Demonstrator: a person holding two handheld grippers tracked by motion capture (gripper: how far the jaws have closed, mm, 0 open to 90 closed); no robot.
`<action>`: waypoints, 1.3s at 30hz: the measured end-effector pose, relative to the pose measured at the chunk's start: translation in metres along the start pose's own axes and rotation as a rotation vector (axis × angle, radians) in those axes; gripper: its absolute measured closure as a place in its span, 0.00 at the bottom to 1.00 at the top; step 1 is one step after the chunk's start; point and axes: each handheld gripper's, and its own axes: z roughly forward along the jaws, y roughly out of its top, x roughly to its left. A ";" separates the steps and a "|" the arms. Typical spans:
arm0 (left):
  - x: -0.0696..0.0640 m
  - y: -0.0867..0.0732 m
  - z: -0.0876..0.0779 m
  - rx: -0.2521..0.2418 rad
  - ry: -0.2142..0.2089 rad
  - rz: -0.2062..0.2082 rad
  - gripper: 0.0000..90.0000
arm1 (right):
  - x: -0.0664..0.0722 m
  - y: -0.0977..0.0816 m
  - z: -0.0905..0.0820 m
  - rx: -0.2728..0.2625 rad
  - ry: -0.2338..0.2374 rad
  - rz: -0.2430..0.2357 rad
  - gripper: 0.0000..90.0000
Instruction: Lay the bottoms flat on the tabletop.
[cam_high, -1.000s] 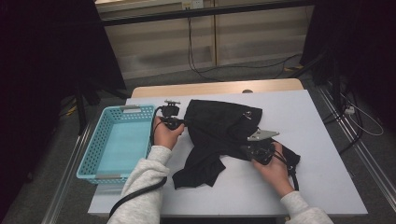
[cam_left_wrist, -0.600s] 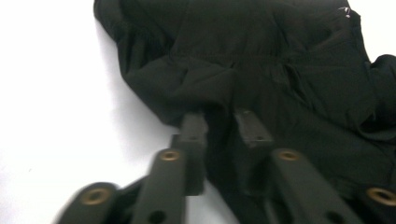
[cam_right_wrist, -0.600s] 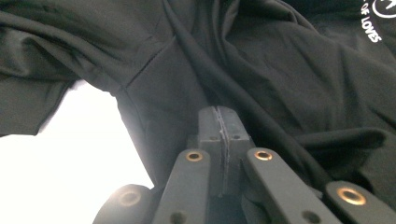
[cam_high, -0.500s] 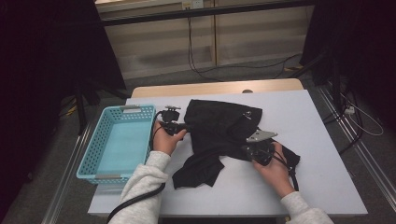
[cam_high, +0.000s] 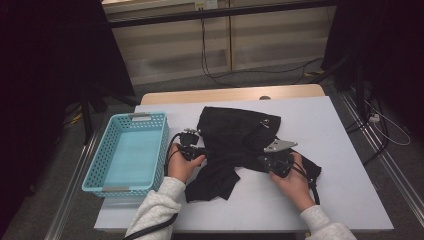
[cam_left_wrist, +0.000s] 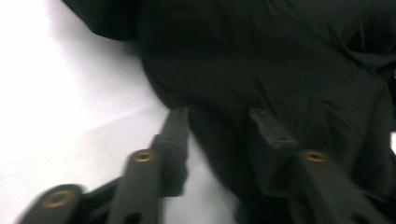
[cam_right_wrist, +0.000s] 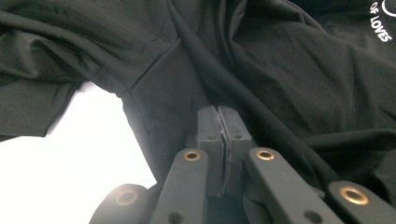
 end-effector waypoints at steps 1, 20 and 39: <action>-0.002 0.000 0.000 0.006 0.010 0.000 0.75 | 0.000 0.000 0.000 0.000 -0.001 -0.001 0.99; 0.020 0.031 -0.029 -0.058 0.063 -0.064 1.00 | -0.001 0.000 0.000 -0.003 -0.001 -0.006 1.00; 0.009 0.030 -0.021 -0.062 0.012 -0.055 1.00 | 0.039 0.033 -0.002 -0.110 0.121 -0.062 0.71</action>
